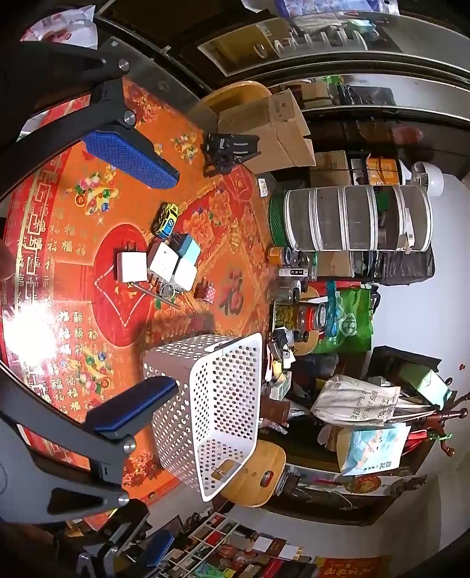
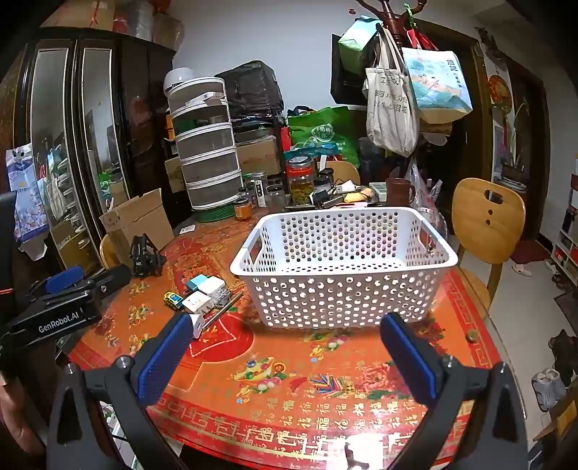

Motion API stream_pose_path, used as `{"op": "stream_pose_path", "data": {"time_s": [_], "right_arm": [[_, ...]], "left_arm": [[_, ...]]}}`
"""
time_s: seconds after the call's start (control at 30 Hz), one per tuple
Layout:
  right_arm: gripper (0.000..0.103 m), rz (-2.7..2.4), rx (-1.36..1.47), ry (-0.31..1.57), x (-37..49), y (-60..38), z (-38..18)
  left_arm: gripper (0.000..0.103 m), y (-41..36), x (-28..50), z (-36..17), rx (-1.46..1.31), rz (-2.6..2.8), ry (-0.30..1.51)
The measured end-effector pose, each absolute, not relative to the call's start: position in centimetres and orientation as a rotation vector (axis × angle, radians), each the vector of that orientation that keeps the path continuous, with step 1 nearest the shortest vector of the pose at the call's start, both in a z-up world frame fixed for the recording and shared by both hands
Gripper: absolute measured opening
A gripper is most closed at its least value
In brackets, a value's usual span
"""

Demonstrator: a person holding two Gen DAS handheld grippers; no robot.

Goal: Organize rigid objects

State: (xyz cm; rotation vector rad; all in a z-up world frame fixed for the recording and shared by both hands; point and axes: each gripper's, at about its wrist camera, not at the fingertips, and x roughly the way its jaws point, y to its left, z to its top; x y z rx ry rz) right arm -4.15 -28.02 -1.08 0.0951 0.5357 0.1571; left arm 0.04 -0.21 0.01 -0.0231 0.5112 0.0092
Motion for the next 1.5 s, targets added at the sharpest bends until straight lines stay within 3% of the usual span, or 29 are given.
{"op": "stream_pose_path", "data": {"time_s": [1.5], "right_arm": [[0.103,0.155,0.092,0.549,-4.1,-28.1,-1.0]], "left_arm": [[0.102,-0.1,-0.1,-0.3,-0.04,0.01,0.512]]}}
